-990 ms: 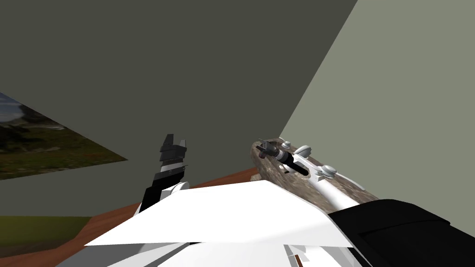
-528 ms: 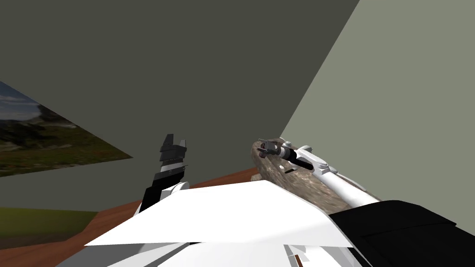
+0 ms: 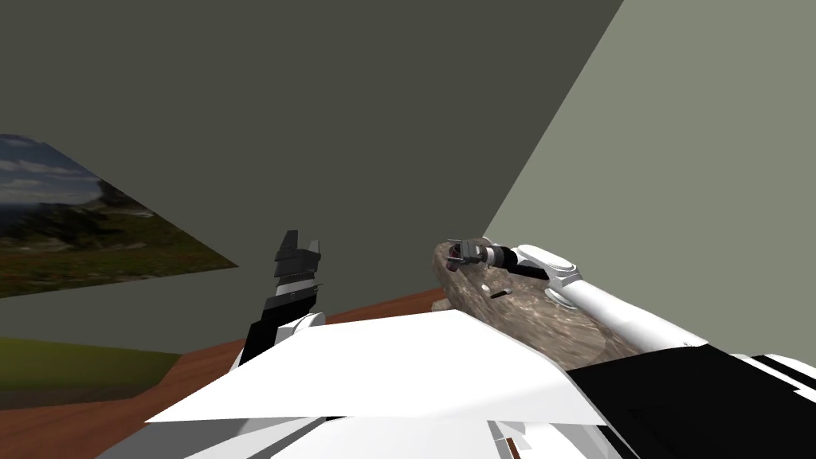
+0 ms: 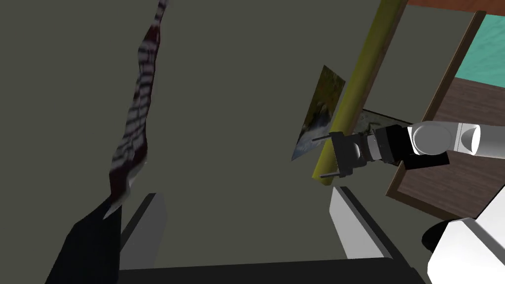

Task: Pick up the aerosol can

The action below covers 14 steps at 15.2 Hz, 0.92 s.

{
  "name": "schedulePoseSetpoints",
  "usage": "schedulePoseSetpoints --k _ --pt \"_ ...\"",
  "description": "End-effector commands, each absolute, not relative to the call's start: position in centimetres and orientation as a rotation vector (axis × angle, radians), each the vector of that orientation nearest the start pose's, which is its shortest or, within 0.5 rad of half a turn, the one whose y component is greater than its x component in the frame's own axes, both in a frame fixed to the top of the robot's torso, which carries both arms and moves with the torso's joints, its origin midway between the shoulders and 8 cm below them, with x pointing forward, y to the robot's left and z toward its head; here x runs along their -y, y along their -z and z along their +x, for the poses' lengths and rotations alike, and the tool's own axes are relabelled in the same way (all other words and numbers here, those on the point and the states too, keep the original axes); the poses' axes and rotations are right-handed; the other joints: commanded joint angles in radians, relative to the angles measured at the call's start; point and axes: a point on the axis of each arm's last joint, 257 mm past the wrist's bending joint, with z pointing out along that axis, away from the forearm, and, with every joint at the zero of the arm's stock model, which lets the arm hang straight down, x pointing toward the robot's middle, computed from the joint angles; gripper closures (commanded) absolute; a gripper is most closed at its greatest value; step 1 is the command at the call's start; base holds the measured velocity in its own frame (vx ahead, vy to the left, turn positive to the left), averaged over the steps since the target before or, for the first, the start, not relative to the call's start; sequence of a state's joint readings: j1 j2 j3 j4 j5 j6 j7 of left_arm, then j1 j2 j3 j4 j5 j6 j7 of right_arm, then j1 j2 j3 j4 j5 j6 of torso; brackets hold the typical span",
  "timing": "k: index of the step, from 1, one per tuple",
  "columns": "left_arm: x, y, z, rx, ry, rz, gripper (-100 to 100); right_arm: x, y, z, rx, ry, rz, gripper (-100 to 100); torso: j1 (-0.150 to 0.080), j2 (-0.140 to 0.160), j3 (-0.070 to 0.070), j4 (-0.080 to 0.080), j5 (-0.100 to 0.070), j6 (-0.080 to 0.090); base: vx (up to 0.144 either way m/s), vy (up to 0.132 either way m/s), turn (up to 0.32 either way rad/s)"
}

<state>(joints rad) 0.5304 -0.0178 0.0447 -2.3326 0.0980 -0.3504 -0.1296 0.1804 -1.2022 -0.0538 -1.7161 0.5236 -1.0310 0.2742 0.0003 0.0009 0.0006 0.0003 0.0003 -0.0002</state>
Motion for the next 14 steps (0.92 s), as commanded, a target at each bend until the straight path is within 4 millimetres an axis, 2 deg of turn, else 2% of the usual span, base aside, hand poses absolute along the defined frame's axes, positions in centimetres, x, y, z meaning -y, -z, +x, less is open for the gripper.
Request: schedulePoseSetpoints --k 1,2,4,5,7,10,12,13,14 --pt "-31.1 -0.9 35.0 -0.661 1.166 -0.771 0 27.5 9.2 37.2 -1.373 -0.553 -1.179 -100 0.000 0.000 0.000 0.000 0.000 0.000 -0.014 0.005 0.024" --pt "-31.1 -0.9 35.0 -0.661 1.166 -0.771 0 28.6 9.7 37.3 -1.381 -0.501 -1.257 -100 0.000 0.000 0.000 0.000 0.000 0.000 -0.014 0.009 0.047" --pt "-31.1 -0.9 35.0 -0.661 1.166 -0.771 0 29.0 9.5 37.3 -1.390 -0.489 -1.280 -100 0.000 0.000 0.000 0.000 0.000 0.000 -0.011 0.009 0.040" --pt "-31.1 -0.9 35.0 -0.661 1.166 -0.771 0 30.2 9.9 37.4 -1.399 -0.436 -1.359 -100 0.000 0.000 0.000 0.000 0.000 0.000 -0.010 0.011 0.043" --pt "-31.1 -0.9 35.0 -0.661 1.166 -0.771 0 30.5 9.8 37.5 -1.406 -0.425 -1.378 -100 0.000 0.000 0.000 0.000 0.000 0.000 -0.010 0.010 0.033" --pt "-31.1 -0.9 35.0 -0.661 1.166 -0.771 0 33.4 10.4 37.5 -1.428 -0.319 -1.538 -100 0.001 -0.001 0.000 0.000 0.000 0.000 -0.011 0.015 0.063" --pt "-31.1 -0.9 35.0 -0.661 1.166 -0.771 0 33.8 10.1 37.6 -1.437 -0.303 -1.563 -100 0.001 -0.001 0.000 0.000 0.000 0.000 -0.005 0.015 0.043" --pt "-31.1 -0.9 35.0 -0.661 1.166 -0.771 0 35.3 10.3 37.5 -1.448 -0.257 -1.634 -100 0.001 -0.001 0.000 0.000 0.000 0.000 0.001 0.015 0.040" --pt "-31.1 -0.9 35.0 -0.661 1.166 -0.771 0 35.6 10.1 37.5 -1.453 -0.246 -1.650 -100 0.001 -0.001 0.000 0.000 0.000 0.000 0.001 0.016 0.055"
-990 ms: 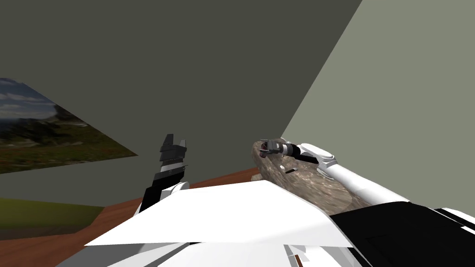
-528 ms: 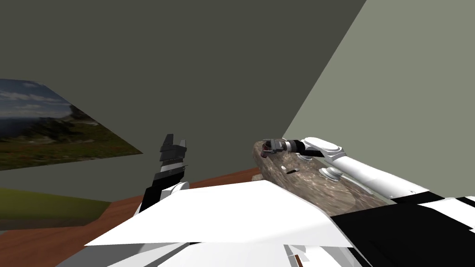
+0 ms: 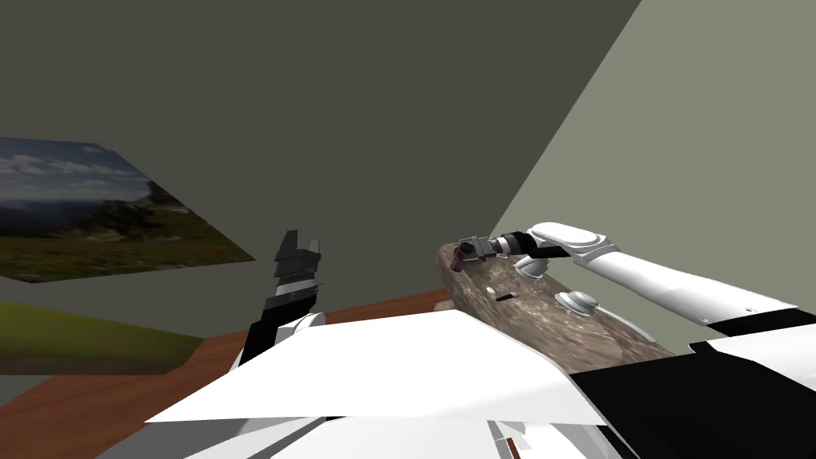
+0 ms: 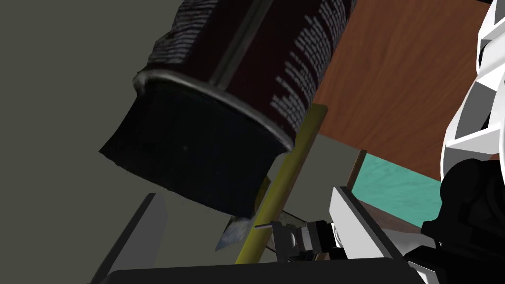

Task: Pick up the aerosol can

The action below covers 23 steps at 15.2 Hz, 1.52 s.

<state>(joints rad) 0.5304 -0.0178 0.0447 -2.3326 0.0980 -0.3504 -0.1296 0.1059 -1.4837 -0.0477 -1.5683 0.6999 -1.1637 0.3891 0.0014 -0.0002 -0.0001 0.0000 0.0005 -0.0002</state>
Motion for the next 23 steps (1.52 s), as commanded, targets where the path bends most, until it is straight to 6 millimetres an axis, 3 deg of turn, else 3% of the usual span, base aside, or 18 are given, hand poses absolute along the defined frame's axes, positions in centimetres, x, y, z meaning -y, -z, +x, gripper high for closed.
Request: schedulePoseSetpoints --k 1,9,10,11,12,14,15,16,18,19,22,23 --pt "-31.1 -0.9 35.0 -0.661 1.166 -0.771 0 37.0 10.3 37.4 -1.463 -0.208 -1.712 -100 0.000 0.000 0.000 0.000 0.000 0.000 0.004 0.026 0.093" --pt "-31.1 -0.9 35.0 -0.661 1.166 -0.771 0 44.0 9.7 36.1 -1.548 -0.037 -2.005 -100 0.002 -0.002 -0.001 0.000 0.000 0.000 0.015 0.035 0.074" --pt "-31.1 -0.9 35.0 -0.661 1.166 -0.771 0 44.2 9.5 36.1 -1.550 -0.029 -2.014 -100 0.002 -0.002 -0.001 -0.001 0.000 0.000 0.029 0.039 0.065" --pt "-31.1 -0.9 35.0 -0.661 1.166 -0.771 0 45.7 9.5 35.6 -1.573 -0.005 -2.070 -100 0.002 -0.002 -0.001 -0.001 0.000 0.000 0.036 0.049 0.076" --pt "-31.1 -0.9 35.0 -0.661 1.166 -0.771 0 45.8 9.4 35.6 -1.574 -0.004 -2.072 -100 0.003 -0.002 -0.001 -0.001 0.001 0.000 0.035 0.049 0.074" --pt "-31.1 -0.9 35.0 -0.661 1.166 -0.771 0 48.6 9.5 34.2 -1.625 0.025 -2.174 -100 0.003 -0.003 -0.002 -0.001 0.001 0.000 0.045 0.057 0.112" --pt "-31.1 -0.9 35.0 -0.661 1.166 -0.771 0 48.6 9.5 34.2 -1.625 0.025 -2.174 -100 0.004 -0.003 -0.002 -0.001 0.001 0.000 0.058 0.061 0.090" --pt "-31.1 -0.9 35.0 -0.661 1.166 -0.771 0 49.8 9.7 33.5 -1.650 0.030 -2.217 -100 0.004 -0.004 -0.002 -0.001 0.001 0.000 0.057 0.061 0.072" --pt "-31.1 -0.9 35.0 -0.661 1.166 -0.771 0 49.8 9.7 33.5 -1.650 0.030 -2.217 -100 0.004 -0.004 -0.002 -0.001 0.001 0.000 0.039 0.043 0.037" --pt "-31.1 -0.9 35.0 -0.661 1.166 -0.771 0 50.9 9.9 32.7 -1.674 0.030 -2.254 -100 0.003 -0.003 -0.002 -0.001 0.000 0.000 0.030 0.032 0.051" --pt "-31.1 -0.9 35.0 -0.661 1.166 -0.771 0 50.9 9.9 32.7 -1.674 0.030 -2.254 -100 0.001 -0.002 -0.001 -0.001 0.000 0.000 0.020 0.024 0.025" --pt "-31.1 -0.9 35.0 -0.661 1.165 -0.771 0 52.5 10.2 31.3 -1.715 0.020 -2.312 -100 0.001 -0.001 -0.001 0.000 0.000 0.000 0.028 0.035 0.074"
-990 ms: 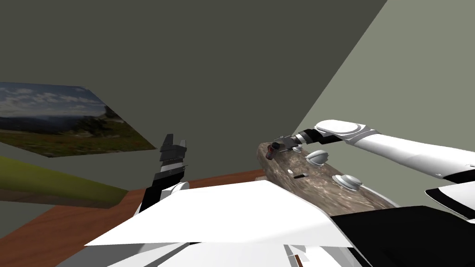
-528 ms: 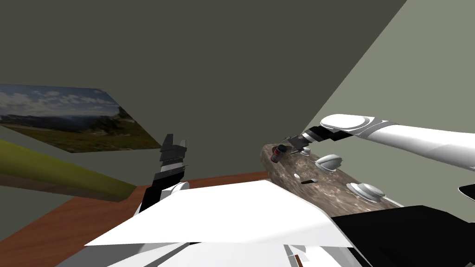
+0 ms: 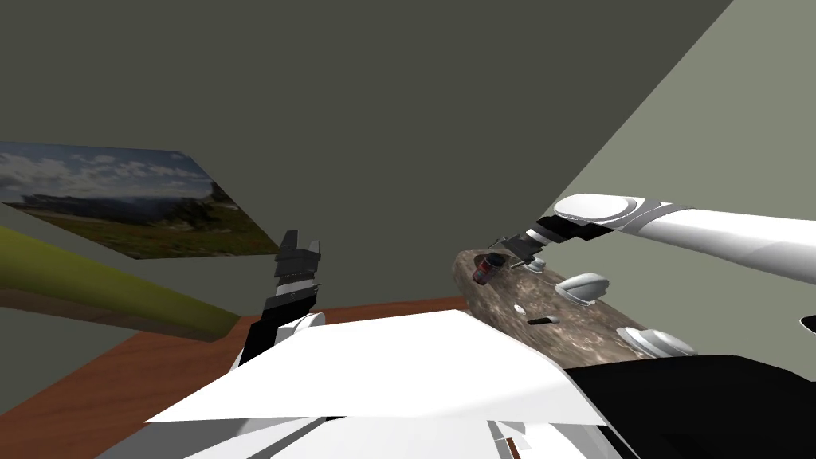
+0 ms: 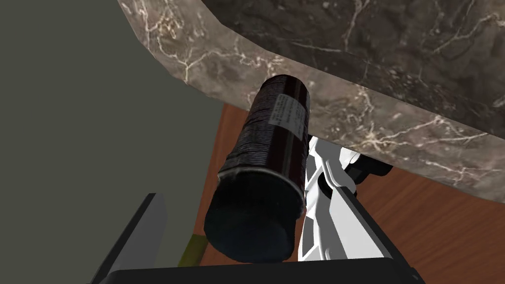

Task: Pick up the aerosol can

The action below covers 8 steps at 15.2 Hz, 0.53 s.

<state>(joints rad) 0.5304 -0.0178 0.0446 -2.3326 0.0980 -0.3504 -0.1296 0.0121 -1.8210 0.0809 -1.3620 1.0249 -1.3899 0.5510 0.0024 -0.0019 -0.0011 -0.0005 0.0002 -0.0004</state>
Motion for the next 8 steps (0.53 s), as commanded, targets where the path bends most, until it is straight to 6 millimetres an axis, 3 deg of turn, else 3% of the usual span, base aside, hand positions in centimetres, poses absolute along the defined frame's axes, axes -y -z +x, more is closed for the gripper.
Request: schedulePoseSetpoints --k 1,3,4,8 --pt "-31.1 -0.9 35.0 -0.661 1.166 -0.771 0 52.5 10.1 31.5 -1.711 0.025 -2.311 -100 0.000 0.000 0.000 0.000 0.000 0.000 0.041 0.047 0.104" --pt "-31.1 -0.9 35.0 -0.661 1.166 -0.771 0 52.3 10.2 31.5 -1.710 0.020 -2.303 -100 0.001 -0.001 0.000 0.000 0.001 0.000 0.026 0.029 0.021" --pt "-31.1 -0.9 35.0 -0.661 1.166 -0.771 0 52.9 11.9 31.3 -1.720 0.024 -2.294 -100 0.000 0.000 0.000 0.000 0.000 0.000 0.002 0.023 0.075" --pt "-31.1 -0.9 35.0 -0.661 1.166 -0.771 0 52.9 12.1 31.2 -1.722 0.022 -2.293 -100 -0.001 0.002 0.001 0.000 0.000 0.000 -0.007 0.018 0.034"
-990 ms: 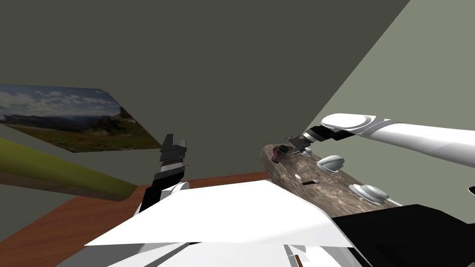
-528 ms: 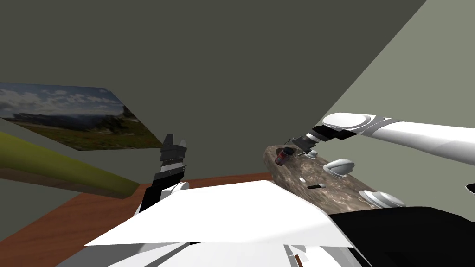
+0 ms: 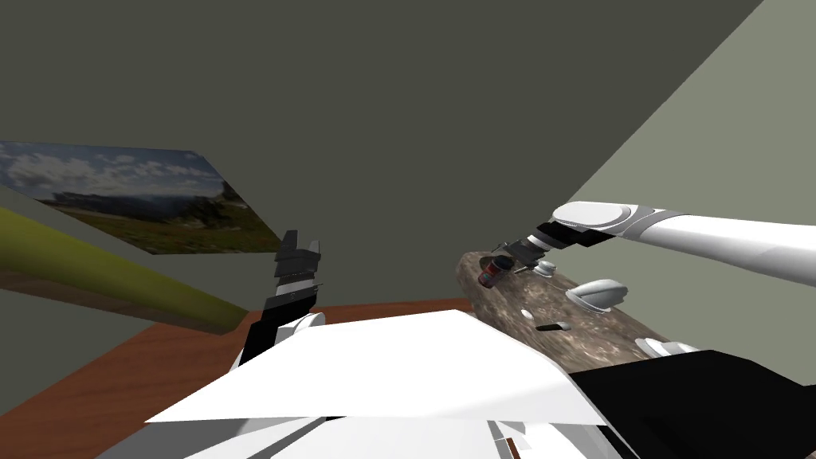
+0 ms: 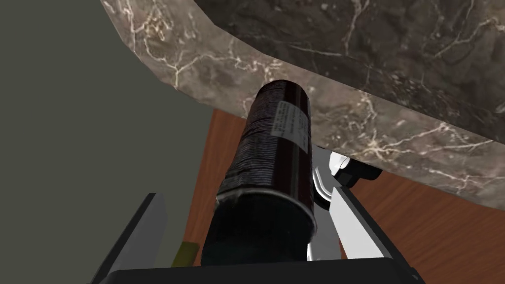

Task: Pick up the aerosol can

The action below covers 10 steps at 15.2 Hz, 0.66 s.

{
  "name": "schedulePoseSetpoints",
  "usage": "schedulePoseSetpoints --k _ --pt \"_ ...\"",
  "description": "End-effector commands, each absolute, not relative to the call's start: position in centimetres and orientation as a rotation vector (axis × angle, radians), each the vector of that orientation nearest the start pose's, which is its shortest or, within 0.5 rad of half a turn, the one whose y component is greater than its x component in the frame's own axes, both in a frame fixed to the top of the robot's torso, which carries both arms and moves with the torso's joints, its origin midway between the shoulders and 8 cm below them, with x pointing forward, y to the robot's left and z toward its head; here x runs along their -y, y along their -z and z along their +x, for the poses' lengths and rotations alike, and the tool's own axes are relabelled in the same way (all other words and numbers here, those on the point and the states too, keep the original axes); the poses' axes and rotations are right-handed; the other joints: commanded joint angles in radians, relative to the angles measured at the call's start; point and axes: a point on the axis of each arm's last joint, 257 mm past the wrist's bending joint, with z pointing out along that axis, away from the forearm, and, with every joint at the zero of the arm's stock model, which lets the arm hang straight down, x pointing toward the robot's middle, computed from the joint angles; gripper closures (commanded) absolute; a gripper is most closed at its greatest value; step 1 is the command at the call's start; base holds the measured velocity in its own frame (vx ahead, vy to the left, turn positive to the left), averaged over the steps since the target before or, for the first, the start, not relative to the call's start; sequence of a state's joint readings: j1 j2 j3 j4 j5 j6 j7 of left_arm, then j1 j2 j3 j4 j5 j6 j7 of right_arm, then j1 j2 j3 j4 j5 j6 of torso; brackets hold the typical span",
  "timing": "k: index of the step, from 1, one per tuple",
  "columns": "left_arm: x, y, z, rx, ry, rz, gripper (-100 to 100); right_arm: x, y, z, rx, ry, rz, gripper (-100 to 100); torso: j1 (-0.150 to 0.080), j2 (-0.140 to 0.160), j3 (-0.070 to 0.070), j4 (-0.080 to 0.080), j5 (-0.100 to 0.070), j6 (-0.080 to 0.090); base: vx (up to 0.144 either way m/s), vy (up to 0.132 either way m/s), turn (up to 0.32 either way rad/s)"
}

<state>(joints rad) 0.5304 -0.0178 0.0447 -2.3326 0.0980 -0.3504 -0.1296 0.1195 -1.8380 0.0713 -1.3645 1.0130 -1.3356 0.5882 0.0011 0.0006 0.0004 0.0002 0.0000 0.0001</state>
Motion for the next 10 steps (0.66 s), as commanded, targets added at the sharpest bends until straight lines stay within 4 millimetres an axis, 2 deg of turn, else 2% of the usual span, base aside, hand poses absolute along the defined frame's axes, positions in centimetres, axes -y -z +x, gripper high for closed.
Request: schedulePoseSetpoints --k 1,6,9,10 --pt "-31.1 -0.9 35.0 -0.661 1.166 -0.771 0 52.9 12.2 31.2 -1.722 0.024 -2.292 100 0.000 0.000 0.000 0.000 0.000 0.000 0.000 0.000 0.000" --pt "-31.1 -0.9 35.0 -0.661 1.165 -0.771 0 53.1 12.6 31.3 -1.724 0.025 -2.289 100 0.000 0.000 0.000 0.001 0.000 0.000 -0.001 0.000 -0.003" --pt "-31.1 -0.9 35.0 -0.661 1.165 -0.771 0 52.3 10.2 31.5 -1.710 0.021 -2.306 100 -0.002 0.000 0.000 0.001 0.000 0.000 0.004 -0.016 -0.059" --pt "-31.1 -0.9 35.0 -0.661 1.165 -0.771 0 52.6 10.9 31.6 -1.712 0.026 -2.301 100 -0.002 -0.001 0.000 0.001 0.000 0.000 0.010 -0.016 -0.028"
